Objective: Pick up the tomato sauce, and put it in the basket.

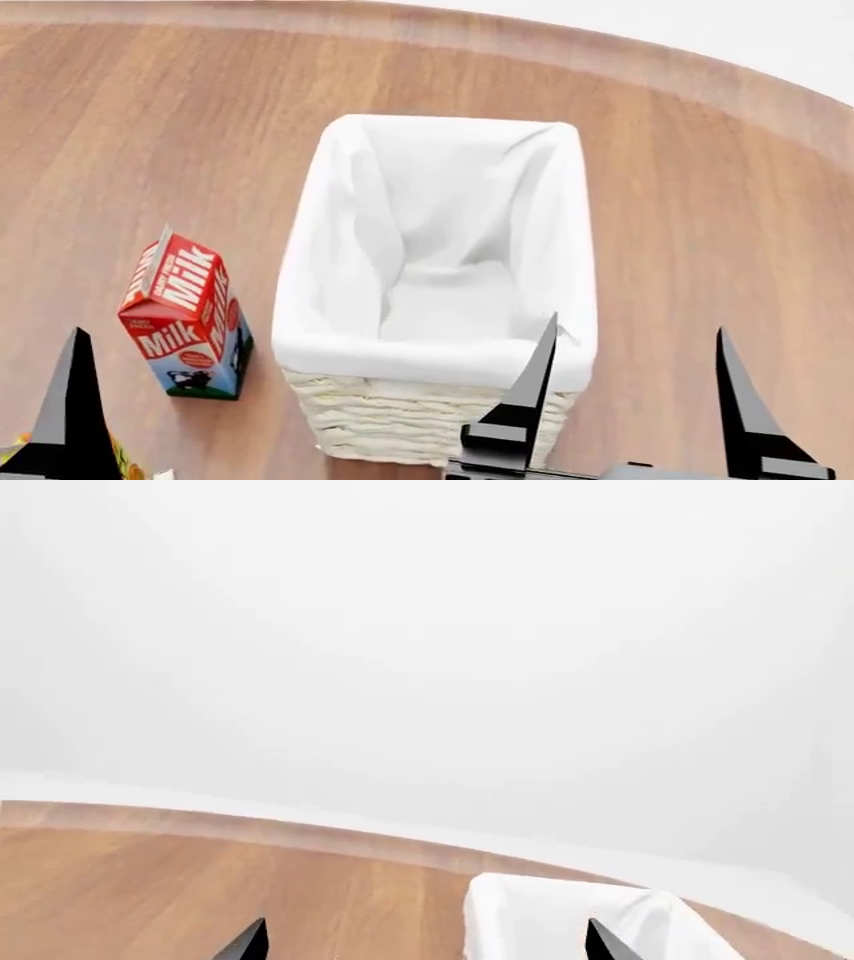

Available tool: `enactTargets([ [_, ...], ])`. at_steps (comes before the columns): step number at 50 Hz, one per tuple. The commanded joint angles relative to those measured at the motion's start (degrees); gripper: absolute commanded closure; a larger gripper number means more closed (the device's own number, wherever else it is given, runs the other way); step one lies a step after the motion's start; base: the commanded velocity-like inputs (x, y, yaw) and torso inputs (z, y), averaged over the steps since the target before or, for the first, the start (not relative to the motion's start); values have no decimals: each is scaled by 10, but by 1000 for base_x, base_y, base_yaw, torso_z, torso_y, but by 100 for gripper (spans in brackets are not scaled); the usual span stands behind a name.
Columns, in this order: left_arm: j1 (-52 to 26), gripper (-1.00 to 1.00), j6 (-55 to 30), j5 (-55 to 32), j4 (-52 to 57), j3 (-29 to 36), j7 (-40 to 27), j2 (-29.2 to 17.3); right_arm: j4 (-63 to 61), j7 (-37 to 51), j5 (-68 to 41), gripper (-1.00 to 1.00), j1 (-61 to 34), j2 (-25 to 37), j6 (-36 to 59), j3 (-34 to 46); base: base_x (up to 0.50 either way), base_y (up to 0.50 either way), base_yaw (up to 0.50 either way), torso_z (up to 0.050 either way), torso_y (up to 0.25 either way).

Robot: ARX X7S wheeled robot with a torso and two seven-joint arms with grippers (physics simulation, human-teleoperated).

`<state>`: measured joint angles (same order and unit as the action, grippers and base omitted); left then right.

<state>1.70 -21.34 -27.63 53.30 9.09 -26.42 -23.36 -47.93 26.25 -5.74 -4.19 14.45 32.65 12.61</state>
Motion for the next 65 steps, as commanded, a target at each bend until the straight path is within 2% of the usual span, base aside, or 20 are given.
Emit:
enactTargets([
  [1,0,-100,5,2,-4,8,-2,-4,-5,5,-2,-100,0,4,3,1,0,0,0,47,-152],
  [9,12,-100,28,-6,-11,21,14,-1,-7,5,-3,-100,-3,8,9,6,0,0,0,45,-139],
  [11,27,-100,34,22,-11,43,17,-1,-4,5,-10,-100,1,7,3,-3,0,0,0,0,0],
  [13,35,-100,40,-26,-4,30,25,-4,-8,6,-10,-100,-2,7,8,0,0,0,0,0,0],
  [21,68,-100,38,-62,40,-13,18,-50,-11,8,-9,-100,-5,8,11,10,0,0,0,0,0],
  [26,110,-100,51,-155,60,-64,33,-113,-11,9,-12,-100,-4,9,10,10,0,0,0,0,0],
  [34,162,-100,94,-182,64,-77,35,-181,-4,10,-14,-100,-3,11,4,11,0,0,0,0,0],
  [40,170,-100,126,-197,65,-67,5,-257,-6,11,-19,-100,-2,13,5,8,0,0,0,0,0],
  [44,161,-100,132,-189,66,-40,-16,-303,-2,12,-19,-100,-2,13,2,9,0,0,0,0,0],
  [48,132,-100,163,-176,66,31,-60,-375,0,13,-20,-100,-2,14,1,10,0,0,0,0,0],
  [52,94,-100,188,-166,66,102,-94,-421,1,13,-21,-100,-3,14,2,12,0,0,0,0,0],
  [56,70,-100,200,-162,65,154,-114,-442,-1,15,-22,-100,-3,15,2,12,0,0,0,0,0],
  [65,95,-100,209,-189,20,172,-116,-438,-2,18,-23,-100,-3,17,1,13,0,0,0,0,0],
])
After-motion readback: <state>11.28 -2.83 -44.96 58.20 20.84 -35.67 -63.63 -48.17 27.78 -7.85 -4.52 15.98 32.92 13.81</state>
